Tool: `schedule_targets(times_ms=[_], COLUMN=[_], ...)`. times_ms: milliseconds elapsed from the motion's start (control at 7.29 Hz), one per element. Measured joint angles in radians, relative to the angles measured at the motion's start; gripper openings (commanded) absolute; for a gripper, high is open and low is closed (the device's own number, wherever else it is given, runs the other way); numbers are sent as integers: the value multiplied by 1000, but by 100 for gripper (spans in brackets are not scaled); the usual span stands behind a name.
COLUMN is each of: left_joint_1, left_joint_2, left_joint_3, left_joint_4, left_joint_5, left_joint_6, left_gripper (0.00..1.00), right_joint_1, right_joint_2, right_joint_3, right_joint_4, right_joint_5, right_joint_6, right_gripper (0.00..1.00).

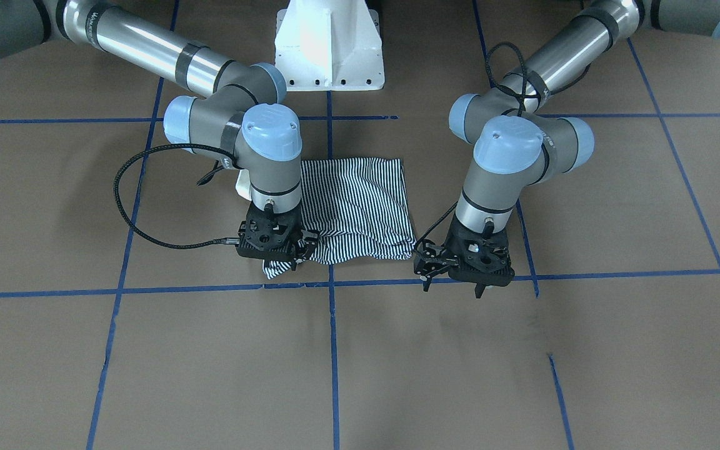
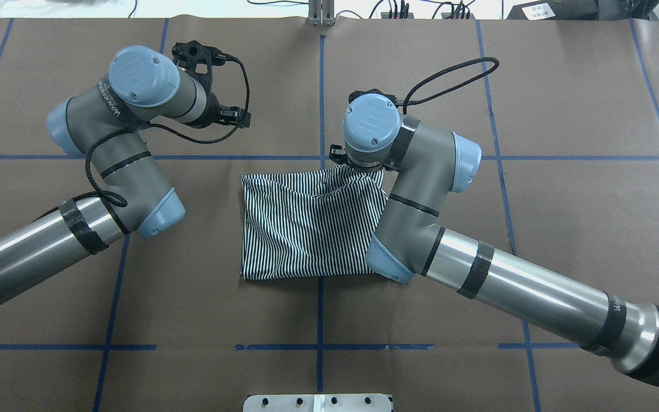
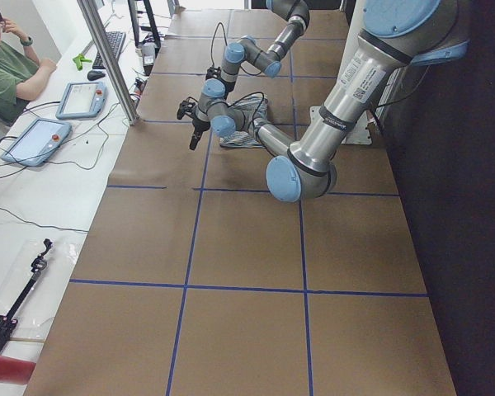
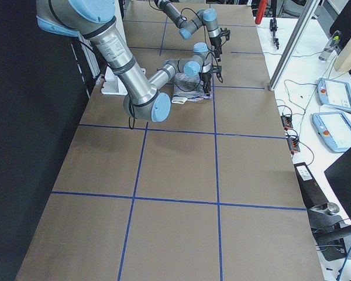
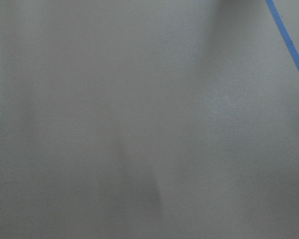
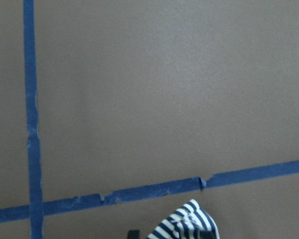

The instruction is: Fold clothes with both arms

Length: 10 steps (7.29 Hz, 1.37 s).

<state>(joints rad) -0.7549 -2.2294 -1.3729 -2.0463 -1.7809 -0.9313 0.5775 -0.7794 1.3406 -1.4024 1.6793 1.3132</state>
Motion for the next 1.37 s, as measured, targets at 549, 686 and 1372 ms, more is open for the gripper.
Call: schedule_targets(times_ms=[549, 686, 1372], left_joint_1=[1, 1, 1], left_joint_2=[3, 4, 56], left_joint_3=[0, 0, -123], left_joint_4=[-12, -14, 27], left_joint_5=[1, 1, -18], left_joint_6=[-10, -21, -20], left_gripper=[100, 100, 100], right_joint_1=[29, 36, 125], right_joint_2=[-12, -15, -19], right_joint_3=[-1, -2, 7], right_joint_4=[-17, -28, -41], right_joint_5=[-7, -16, 57], right_joint_6=[-8, -13, -125], right_gripper=[0, 99, 100])
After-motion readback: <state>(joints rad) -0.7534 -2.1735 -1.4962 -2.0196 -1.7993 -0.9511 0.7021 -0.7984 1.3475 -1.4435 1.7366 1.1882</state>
